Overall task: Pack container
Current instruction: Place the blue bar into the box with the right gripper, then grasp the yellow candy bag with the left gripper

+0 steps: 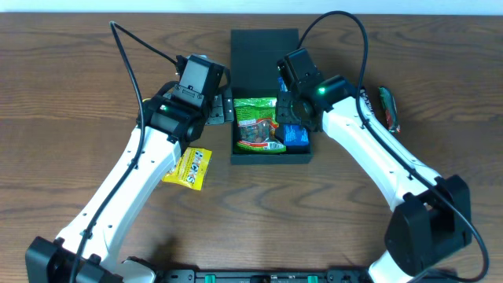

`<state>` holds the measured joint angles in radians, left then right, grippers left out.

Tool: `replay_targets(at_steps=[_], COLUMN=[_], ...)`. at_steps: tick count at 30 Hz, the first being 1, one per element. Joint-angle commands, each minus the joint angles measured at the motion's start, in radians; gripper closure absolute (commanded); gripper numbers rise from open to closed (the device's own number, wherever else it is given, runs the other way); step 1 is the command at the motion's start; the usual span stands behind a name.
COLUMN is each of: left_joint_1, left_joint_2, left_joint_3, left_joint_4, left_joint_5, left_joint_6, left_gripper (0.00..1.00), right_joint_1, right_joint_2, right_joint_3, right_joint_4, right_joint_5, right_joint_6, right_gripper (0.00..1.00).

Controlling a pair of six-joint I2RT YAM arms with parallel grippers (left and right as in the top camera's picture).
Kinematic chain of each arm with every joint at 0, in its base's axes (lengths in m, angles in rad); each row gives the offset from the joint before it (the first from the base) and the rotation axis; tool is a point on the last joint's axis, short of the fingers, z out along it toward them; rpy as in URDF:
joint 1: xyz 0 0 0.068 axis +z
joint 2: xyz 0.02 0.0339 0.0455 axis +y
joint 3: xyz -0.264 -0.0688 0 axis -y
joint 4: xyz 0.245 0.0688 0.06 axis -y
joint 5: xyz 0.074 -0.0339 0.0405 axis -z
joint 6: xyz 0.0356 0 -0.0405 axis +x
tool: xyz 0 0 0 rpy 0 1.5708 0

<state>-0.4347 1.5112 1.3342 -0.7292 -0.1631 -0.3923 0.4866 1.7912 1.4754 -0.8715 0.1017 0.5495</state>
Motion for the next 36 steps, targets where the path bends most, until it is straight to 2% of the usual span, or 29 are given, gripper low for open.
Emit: replay_targets(at_steps=[1,2,3,9,16,18,21,25,31,34,36], left_joint_1=[0.004,0.004,0.004,0.004,0.006,0.016,0.066,0.172,0.362,0.414,0.413], left_joint_2=[0.001,0.001,0.001,0.001,-0.001,-0.003,-0.006,-0.006,0.014,0.036,0.054], left_joint_3=[0.018,0.018,0.018,0.018,0.018,0.018,0.018,0.018,0.014,0.003,-0.019], left_joint_4=[-0.003,-0.003,-0.003,-0.004,-0.003,-0.005,-0.003,0.002,0.019,0.004,-0.034], left_joint_5=[0.004,0.004,0.004,0.003,-0.007,-0.048,-0.086,-0.078,0.062,0.182,0.208], left_joint_6=[-0.004,-0.004,-0.004,-0.003,0.041,0.062,0.118,0.221,0.3,0.312,0.286], left_gripper=[0.05,0.05,0.05,0.05,0.05,0.05,0.05,0.05,0.05,0.05,0.05], right_joint_1=[0.005,0.005,0.005,0.004,0.003,0.0,-0.026,-0.095,-0.226,-0.281,-0.317], right_joint_2=[0.008,0.009,0.009,0.009,0.008,0.006,0.0,-0.002,-0.002,-0.001,-0.001], right_joint_3=[0.001,0.001,0.001,0.001,0.001,0.001,0.001,0.001,0.001,0.001,0.001], right_joint_4=[-0.006,-0.011,-0.016,-0.015,-0.016,-0.031,-0.079,-0.128,-0.123,-0.106,-0.099], right_joint_5=[0.051,0.051,0.052,0.053,0.074,0.122,0.203,0.209,0.126,0.052,0.05], right_joint_6=[0.026,0.025,0.025,0.018,-0.043,-0.058,-0.073,-0.118,-0.121,-0.136,-0.136], right_gripper=[0.42,0.28,0.22,0.13,0.15,0.15,0.12,0.09,0.08,0.09,0.09])
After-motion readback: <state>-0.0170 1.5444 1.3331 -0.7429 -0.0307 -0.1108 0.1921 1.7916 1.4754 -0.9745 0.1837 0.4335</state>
